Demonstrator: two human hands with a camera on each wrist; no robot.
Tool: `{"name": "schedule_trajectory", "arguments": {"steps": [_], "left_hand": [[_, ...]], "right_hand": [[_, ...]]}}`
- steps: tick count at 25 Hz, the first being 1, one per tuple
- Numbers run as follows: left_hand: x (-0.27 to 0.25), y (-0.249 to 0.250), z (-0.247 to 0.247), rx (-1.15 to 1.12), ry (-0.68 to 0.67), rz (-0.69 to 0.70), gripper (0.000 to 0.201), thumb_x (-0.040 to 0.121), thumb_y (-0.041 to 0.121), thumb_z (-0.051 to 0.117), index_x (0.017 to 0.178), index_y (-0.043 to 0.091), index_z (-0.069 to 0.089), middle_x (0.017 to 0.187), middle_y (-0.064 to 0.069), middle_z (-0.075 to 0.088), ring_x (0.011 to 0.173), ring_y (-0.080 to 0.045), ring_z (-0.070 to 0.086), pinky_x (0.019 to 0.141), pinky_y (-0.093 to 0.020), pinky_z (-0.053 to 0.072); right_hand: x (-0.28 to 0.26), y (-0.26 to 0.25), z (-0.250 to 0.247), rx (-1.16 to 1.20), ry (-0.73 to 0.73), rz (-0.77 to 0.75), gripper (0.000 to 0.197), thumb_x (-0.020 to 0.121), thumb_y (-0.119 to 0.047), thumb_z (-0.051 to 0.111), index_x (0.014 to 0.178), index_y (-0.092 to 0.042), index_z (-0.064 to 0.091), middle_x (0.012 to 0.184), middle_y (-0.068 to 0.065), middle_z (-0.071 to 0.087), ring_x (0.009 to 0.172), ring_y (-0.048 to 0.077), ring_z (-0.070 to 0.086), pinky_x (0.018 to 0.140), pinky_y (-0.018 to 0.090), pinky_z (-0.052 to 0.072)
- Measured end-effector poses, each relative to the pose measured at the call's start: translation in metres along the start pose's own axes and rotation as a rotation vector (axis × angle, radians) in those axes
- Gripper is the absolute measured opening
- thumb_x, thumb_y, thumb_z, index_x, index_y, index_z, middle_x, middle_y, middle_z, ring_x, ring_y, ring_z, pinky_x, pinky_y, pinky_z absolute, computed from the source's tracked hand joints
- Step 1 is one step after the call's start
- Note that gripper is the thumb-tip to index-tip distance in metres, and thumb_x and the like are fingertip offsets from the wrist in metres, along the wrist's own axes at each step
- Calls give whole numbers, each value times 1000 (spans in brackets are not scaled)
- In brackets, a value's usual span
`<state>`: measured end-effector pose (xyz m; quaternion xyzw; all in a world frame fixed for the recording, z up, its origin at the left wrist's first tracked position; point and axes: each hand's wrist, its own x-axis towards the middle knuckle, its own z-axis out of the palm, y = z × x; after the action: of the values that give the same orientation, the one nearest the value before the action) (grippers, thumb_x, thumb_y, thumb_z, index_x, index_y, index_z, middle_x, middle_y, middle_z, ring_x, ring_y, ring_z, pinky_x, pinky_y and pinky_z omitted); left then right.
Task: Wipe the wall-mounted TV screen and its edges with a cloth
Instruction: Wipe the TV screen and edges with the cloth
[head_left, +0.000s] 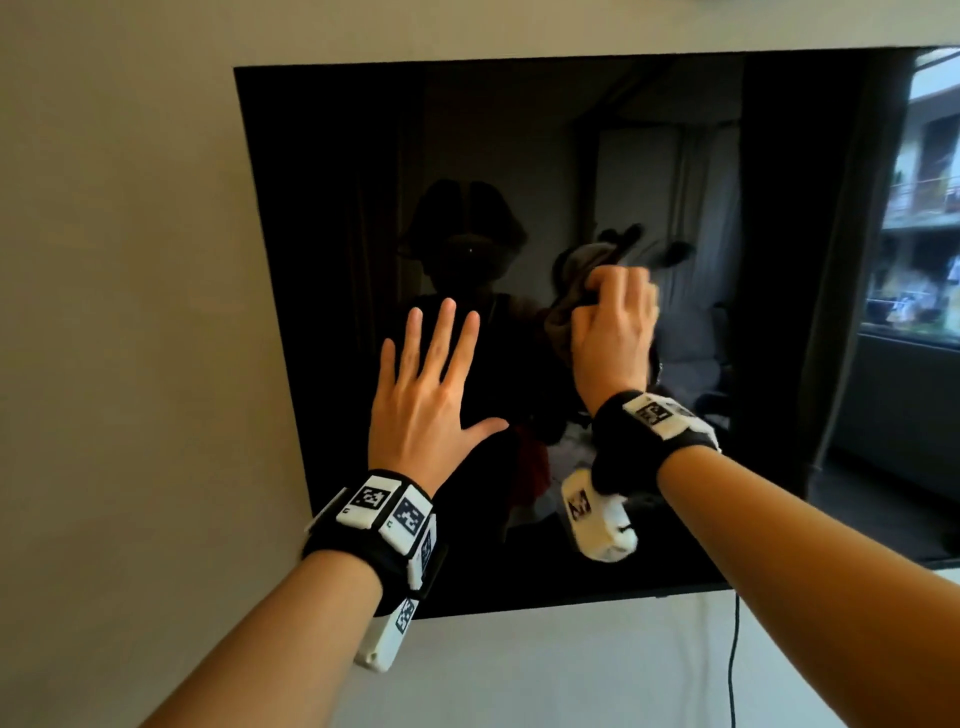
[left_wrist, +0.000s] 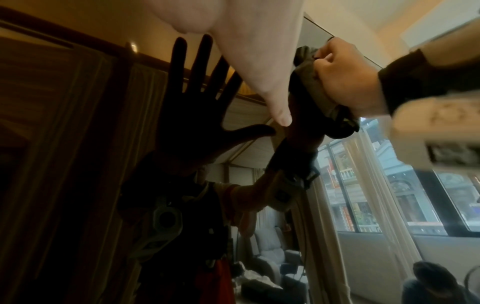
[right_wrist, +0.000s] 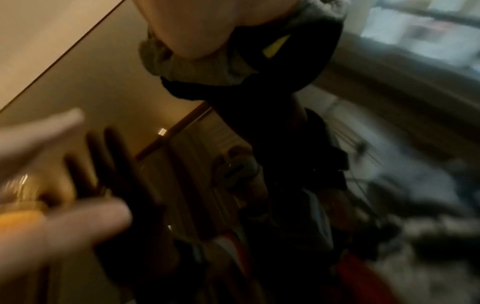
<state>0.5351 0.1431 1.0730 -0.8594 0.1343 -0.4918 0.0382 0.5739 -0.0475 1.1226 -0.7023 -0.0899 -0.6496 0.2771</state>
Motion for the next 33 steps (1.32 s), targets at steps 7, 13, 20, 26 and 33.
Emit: {"name": "schedule_trajectory", "arguments": {"steps": [7,13,20,26,33], "left_hand": [[-38,-41,6,23,-51,-99,115,66,75,61,152,18,9,159,-12,4,145,-36,11,112,-55,27],[-47,-48,15,26,-52,-97,116,67,75,60,152,18,7,159,-13,5,145,-34,10,113,-52,27],[-48,-49,17,18,-42,-92,116,66,76,59,152,18,7,159,-13,5,145,-35,11,114,-52,26],[-50,-52,16,1,-47,-98,116,67,76,59,152,16,7,159,-13,4,146,-33,8,115,-51,22],[-89,-65,23,-71,-74,-200,123,64,72,66,151,8,7,158,-18,5,145,-34,8,115,-49,23]], "right_hand": [[6,-28,16,81,-7,22,21,73,-6,43,91,-3,53,92,19,51,82,32,43,75,35,33],[-1,-43,29,108,-148,-268,18,72,-6,49,90,-5,52,87,17,51,79,31,43,70,41,36],[-4,-56,34,5,-284,-511,20,70,-5,50,90,-3,54,85,18,51,76,31,43,66,39,30],[-17,-70,43,-26,-269,-610,21,71,-3,51,92,-4,52,86,19,51,78,30,39,67,38,30],[-19,-94,58,22,-265,-598,22,73,-4,48,94,-5,52,88,19,52,79,29,38,68,39,30]]}}
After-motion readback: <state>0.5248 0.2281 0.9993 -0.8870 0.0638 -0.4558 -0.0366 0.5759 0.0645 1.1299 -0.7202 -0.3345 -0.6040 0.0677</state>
